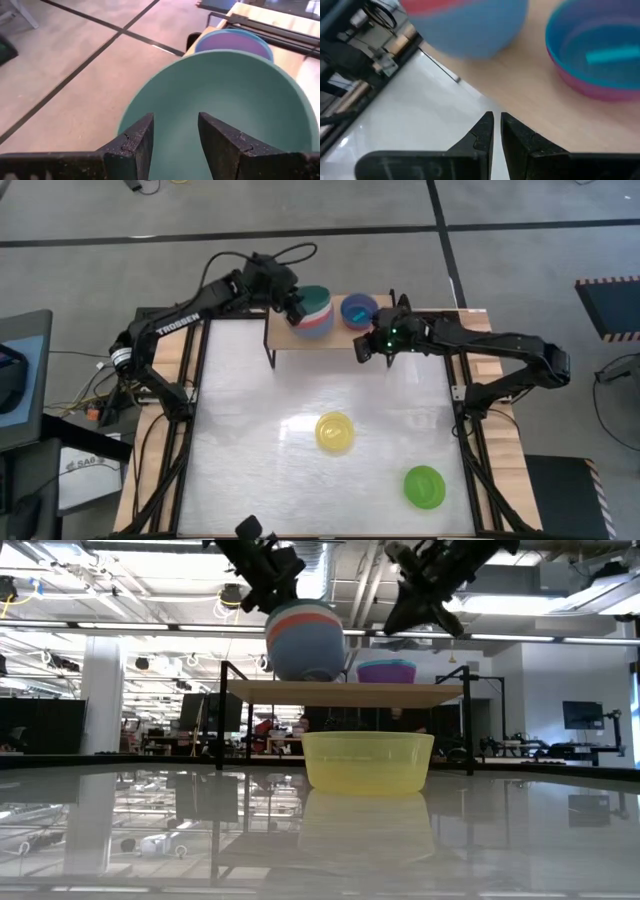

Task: Place and stack bowls onto a shelf
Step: Adjust the stacked bowls on the shelf

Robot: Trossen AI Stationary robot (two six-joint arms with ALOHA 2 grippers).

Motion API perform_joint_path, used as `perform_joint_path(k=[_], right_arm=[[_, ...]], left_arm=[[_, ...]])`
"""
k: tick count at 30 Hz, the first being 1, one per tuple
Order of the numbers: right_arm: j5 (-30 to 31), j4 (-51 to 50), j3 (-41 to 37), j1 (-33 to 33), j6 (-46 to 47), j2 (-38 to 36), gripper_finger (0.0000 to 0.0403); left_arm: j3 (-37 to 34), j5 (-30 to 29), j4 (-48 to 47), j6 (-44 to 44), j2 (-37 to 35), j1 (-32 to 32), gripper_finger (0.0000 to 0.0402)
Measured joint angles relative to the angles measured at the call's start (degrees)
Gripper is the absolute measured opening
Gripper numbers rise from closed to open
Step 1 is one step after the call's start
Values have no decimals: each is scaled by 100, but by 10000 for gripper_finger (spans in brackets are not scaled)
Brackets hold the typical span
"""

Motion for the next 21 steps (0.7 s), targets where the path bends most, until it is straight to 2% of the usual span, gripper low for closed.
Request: perform_joint_path(k=[7, 12, 21], right_arm=[[82, 263, 362, -2, -236, 37, 60], [-227, 458, 363, -5, -241, 322, 60], [-410, 416, 360, 462, -344, 802, 60]], left_arm=[[0, -23, -37, 17, 0, -218, 141], [0, -48, -54, 15, 0, -263, 141], [2, -86, -219, 13, 0, -263, 141]])
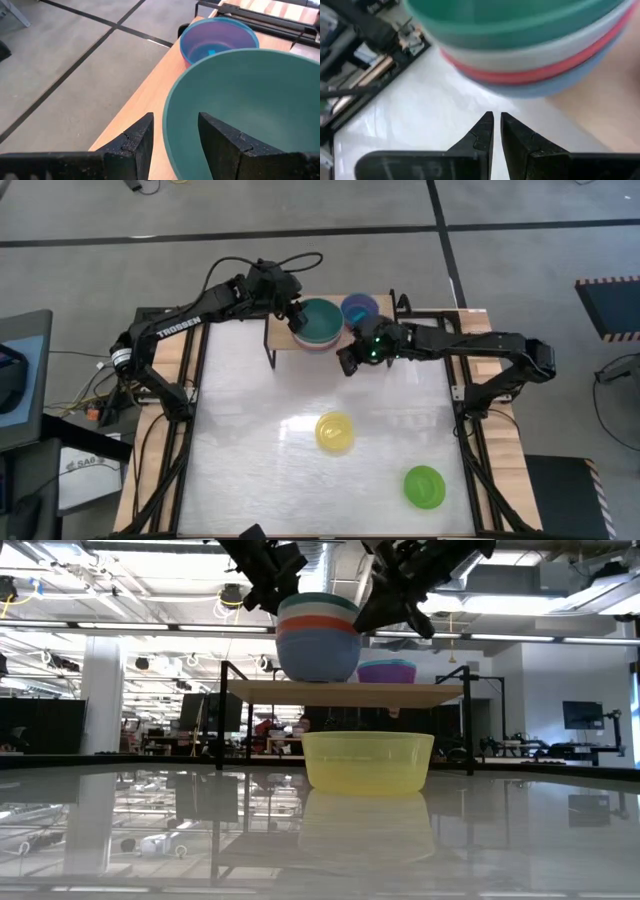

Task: Place and stack bowls onto a shelf
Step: Adjust the stacked bowls on the shelf

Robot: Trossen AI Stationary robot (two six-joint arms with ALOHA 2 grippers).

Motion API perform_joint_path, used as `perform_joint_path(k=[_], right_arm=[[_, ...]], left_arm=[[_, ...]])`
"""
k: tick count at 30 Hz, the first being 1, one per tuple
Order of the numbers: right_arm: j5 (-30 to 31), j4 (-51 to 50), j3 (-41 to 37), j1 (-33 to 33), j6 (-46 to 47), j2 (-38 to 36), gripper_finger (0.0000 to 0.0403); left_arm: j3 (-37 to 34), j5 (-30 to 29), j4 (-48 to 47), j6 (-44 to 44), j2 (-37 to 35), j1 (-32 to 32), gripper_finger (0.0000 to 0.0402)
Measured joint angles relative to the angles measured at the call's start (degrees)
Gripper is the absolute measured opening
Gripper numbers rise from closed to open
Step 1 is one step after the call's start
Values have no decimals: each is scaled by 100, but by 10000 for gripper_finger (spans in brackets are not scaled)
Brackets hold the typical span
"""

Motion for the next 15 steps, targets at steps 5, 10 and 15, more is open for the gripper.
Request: perform_joint_path(k=[5, 10, 15], right_arm=[[-42, 229, 0, 44, -33, 330, 60], [21, 602, 161, -146, -63, 711, 60], [26, 713, 762, -304, -397, 1297, 60]], left_arm=[[0, -60, -111, 3, 2, 4, 141], [0, -63, -159, 4, -176, 11, 141], [2, -239, -210, 12, -466, 22, 141]])
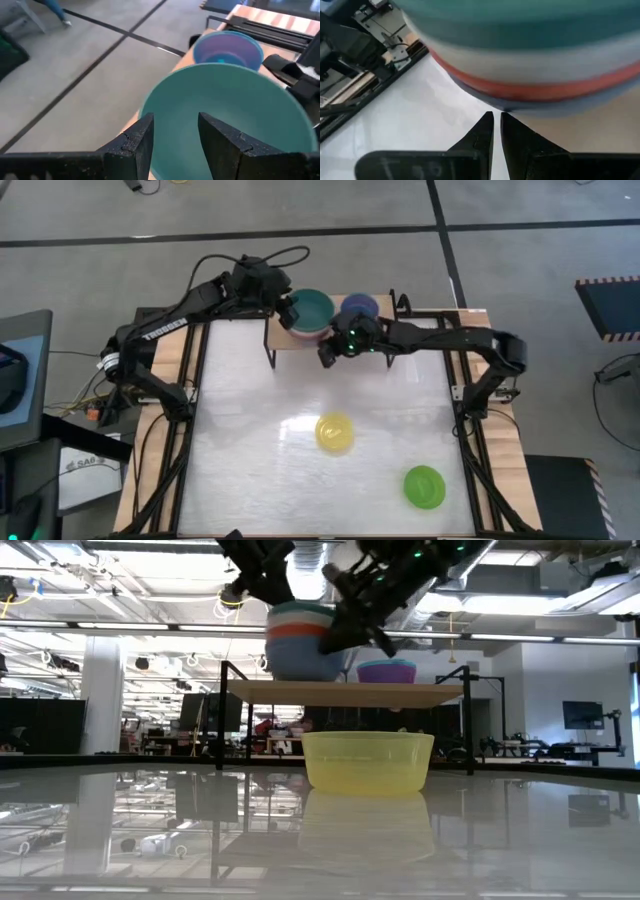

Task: Place and stack bowls onto a shelf
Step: Adjust the stacked bowls on the shelf, then stack the green bowl on top of the light blue bowl on the shelf

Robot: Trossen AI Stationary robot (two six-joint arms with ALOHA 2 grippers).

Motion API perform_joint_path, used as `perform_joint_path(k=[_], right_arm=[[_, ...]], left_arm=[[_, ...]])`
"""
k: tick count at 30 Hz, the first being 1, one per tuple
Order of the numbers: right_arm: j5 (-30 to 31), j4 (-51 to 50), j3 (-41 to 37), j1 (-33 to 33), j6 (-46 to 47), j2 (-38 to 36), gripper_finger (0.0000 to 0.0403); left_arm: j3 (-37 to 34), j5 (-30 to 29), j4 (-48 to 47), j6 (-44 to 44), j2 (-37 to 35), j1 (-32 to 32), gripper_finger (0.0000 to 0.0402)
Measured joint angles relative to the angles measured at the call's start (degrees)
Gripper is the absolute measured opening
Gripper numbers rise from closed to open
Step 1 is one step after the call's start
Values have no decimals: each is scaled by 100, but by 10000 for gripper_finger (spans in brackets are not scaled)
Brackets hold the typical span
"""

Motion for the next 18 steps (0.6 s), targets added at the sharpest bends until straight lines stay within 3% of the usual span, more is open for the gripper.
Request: perform_joint_path(k=[10, 18], right_arm=[[2, -308, 1240, -62, -547, 978, 60], [22, -1354, 1333, 46, -665, 471, 60]], left_arm=[[2, -313, -807, -89, -247, 2, 141], [2, -283, -1525, -415, -334, -193, 141]])
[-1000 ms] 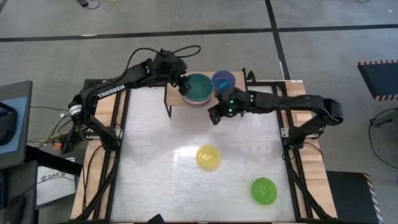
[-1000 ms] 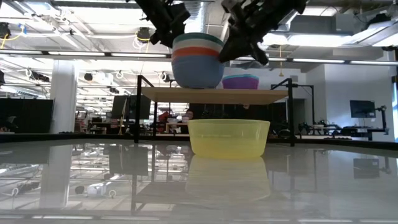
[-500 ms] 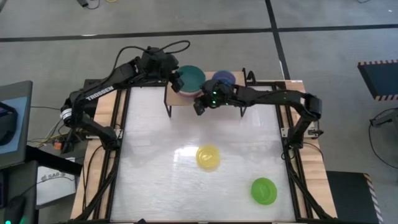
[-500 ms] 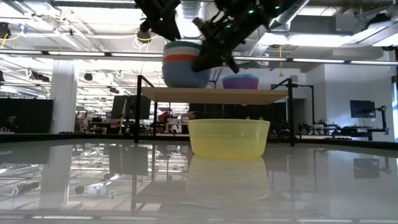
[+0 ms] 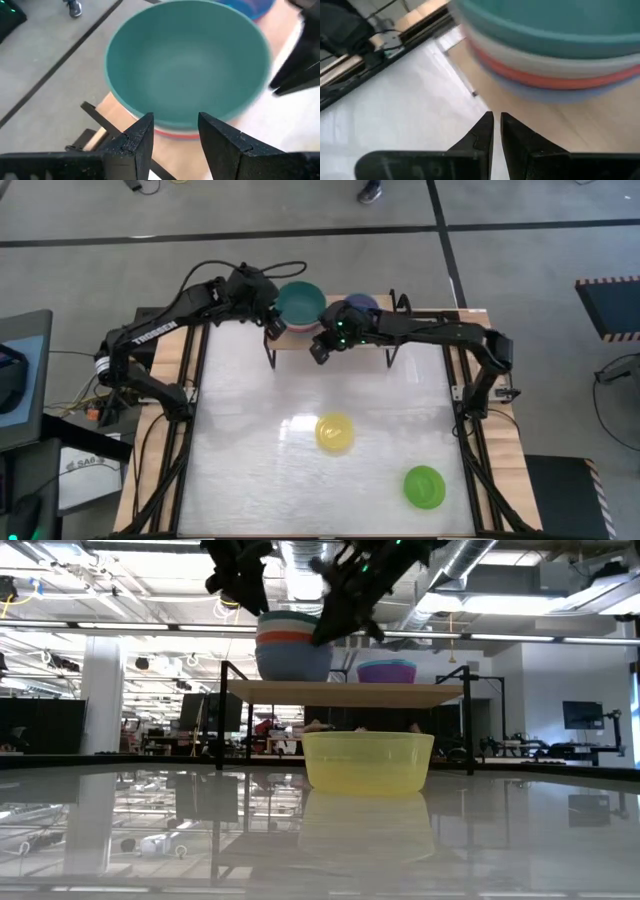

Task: Place and stack bowls onto a shelf
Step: Stack the green bowl on top of the light blue bowl on the shelf

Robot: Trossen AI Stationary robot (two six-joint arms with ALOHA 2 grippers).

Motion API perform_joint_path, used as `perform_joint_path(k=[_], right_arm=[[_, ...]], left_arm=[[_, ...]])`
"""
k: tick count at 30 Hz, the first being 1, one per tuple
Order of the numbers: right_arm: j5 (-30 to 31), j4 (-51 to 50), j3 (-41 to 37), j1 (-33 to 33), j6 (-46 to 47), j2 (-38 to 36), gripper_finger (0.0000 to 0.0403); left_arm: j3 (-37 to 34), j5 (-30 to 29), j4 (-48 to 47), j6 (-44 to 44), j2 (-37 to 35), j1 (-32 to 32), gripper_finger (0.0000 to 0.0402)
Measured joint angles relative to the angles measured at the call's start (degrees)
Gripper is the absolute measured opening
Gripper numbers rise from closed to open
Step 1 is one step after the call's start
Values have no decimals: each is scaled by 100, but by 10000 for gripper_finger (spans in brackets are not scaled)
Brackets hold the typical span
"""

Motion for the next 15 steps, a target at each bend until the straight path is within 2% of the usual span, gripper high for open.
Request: perform_joint_path(k=[8, 15], right_arm=[[18, -1459, -88, 395, -146, -534, 60], [-261, -1871, -1282, 909, 423, -1123, 60]], left_arm=[[-198, -33, -1, -511, -331, -622, 141], [-1683, -186, 1112, -1295, -957, -1411, 141]])
